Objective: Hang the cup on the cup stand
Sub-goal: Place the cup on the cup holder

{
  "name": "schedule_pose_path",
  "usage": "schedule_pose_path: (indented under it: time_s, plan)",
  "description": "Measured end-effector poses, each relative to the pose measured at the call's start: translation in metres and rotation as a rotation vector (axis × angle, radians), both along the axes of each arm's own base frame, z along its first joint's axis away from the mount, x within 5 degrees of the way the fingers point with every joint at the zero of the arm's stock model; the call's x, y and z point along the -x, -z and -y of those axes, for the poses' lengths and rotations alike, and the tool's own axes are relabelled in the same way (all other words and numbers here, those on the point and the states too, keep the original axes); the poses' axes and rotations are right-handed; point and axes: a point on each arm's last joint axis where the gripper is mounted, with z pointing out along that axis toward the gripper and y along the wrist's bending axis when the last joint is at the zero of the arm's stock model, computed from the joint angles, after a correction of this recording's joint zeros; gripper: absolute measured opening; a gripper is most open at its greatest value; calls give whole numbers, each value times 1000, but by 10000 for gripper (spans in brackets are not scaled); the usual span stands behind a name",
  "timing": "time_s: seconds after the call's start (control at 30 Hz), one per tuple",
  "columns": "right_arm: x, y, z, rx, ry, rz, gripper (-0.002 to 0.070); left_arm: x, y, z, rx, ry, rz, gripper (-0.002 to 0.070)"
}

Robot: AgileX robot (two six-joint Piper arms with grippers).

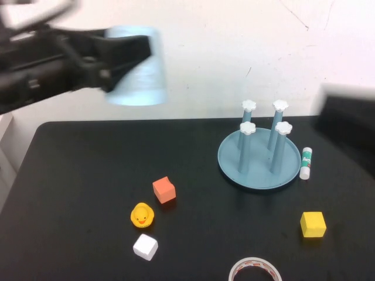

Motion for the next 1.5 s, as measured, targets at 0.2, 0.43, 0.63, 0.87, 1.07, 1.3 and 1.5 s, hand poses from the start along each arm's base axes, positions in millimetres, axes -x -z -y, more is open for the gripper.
schedule_pose_path:
  time_s: [0.2, 0.43, 0.63, 0.87, 1.07, 1.3, 1.5]
  plan:
    - [14, 59, 31, -10, 120, -155, 2, -39, 7, 53, -197, 155, 270, 554]
    - [24, 100, 51, -70, 193, -308, -1, -72, 23, 123, -378, 236, 547, 554]
    - [26, 102, 53, -85, 193, -321, -1, -113, 59, 163, -430, 227, 540, 554]
    - [26, 118, 53, -49, 200, -353, -1, -161, 103, 190, -415, 212, 490, 554]
    - [27, 135, 54, -13, 207, -385, -1, -191, 132, 201, -414, 150, 454, 554]
    - [28, 142, 53, 1, 201, -398, -1, -213, 159, 209, -386, 116, 417, 554]
    - [30, 141, 51, 0, 167, -398, -1, -222, 178, 208, -373, 57, 325, 554]
